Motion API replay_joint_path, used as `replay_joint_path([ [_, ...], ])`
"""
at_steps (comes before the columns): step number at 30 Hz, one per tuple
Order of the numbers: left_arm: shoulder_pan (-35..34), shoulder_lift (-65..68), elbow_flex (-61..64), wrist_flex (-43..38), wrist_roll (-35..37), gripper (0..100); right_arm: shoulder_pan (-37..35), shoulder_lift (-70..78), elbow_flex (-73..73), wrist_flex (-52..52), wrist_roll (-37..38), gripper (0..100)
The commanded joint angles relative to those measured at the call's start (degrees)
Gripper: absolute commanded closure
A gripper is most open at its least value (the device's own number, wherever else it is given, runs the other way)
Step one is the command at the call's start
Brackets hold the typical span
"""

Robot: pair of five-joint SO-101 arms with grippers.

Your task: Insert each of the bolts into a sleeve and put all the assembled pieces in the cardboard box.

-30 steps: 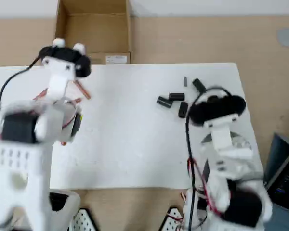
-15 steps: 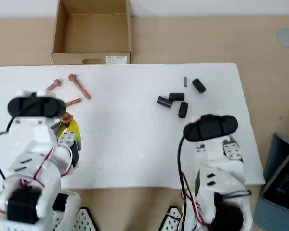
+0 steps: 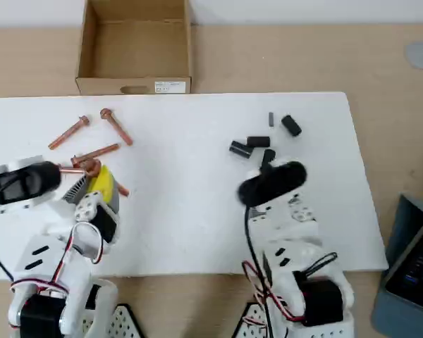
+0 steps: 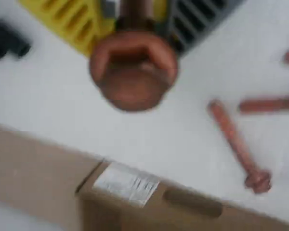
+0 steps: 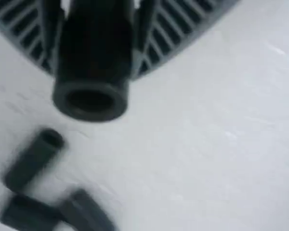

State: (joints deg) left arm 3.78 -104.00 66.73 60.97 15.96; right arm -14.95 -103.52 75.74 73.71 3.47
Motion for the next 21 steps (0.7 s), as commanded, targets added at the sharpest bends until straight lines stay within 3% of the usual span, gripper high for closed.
replay_joint_path([
  [1,0.6,-0.4,1.1,-6.0,0.8,100,-6.3,-6.6,1.5,-3.8,-0.7,98.9],
  [10,11.8,-0.4,2.7,-12.8,11.6,100,-19.1,-6.8,4.3,-7.9,-3.5,98.9],
  [21,19.4,-0.4,2.7,-12.8,12.0,100,-26.4,-6.9,3.9,-12.4,-6.1,98.9],
])
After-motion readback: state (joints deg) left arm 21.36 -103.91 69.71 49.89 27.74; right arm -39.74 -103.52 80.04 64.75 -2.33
